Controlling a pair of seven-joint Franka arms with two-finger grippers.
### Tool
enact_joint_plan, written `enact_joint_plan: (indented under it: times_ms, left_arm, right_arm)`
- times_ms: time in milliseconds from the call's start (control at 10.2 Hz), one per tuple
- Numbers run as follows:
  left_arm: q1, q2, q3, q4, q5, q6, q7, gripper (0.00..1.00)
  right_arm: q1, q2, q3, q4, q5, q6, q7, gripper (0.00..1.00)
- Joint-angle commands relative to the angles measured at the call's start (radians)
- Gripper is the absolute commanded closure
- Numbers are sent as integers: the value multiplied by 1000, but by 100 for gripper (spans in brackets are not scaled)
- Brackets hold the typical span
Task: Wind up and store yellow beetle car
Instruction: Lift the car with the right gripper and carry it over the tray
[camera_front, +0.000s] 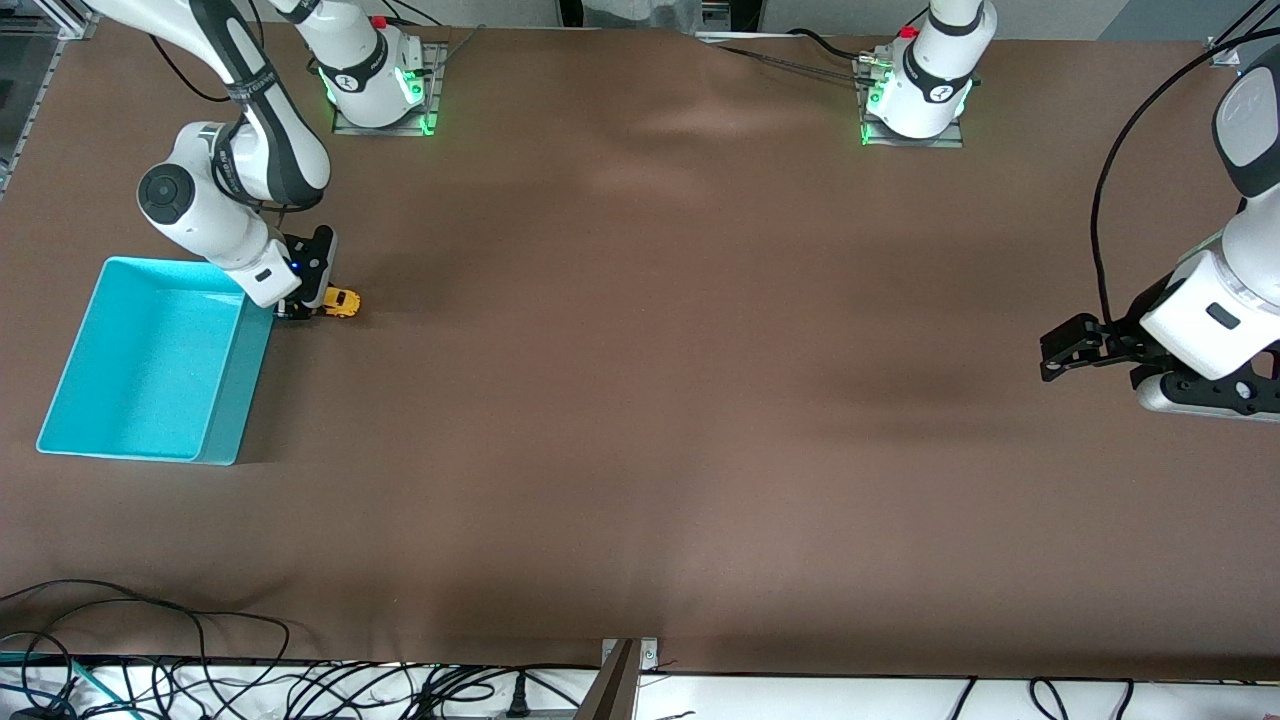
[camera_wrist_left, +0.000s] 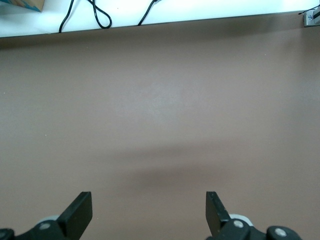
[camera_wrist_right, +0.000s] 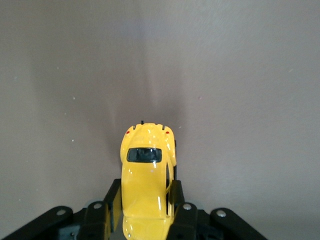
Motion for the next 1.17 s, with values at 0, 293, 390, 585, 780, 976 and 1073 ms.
enact_joint_plan:
  times_ms: [0, 293, 390, 585, 780, 976, 1073]
  left_arm:
    - [2, -7, 3, 6, -18, -10, 19, 0]
    - [3, -7, 3, 6, -15, -11, 19, 0]
    - [3, -9, 3, 6, -15, -11, 19, 0]
    - [3, -9, 3, 6, -16, -10, 19, 0]
    - [3, -7, 6, 6, -18, -10, 20, 0]
    - [5, -7, 8, 6, -18, -10, 19, 0]
    - [3, -9, 8, 6, -18, -10, 19, 0]
  right_arm:
    - [-17, -123, 22, 10, 7, -116, -23, 100]
    - [-18, -166, 23, 129, 7, -291, -75, 100]
    - [-18, -168, 23, 189, 7, -364, -104, 100]
    - [-18, -194, 17, 265, 8, -533, -121, 100]
    - [-20, -192, -30, 335, 11, -609, -239, 100]
    - [-33, -168, -71, 387, 10, -659, -305, 100]
    - [-43, -151, -79, 412, 13, -684, -347, 100]
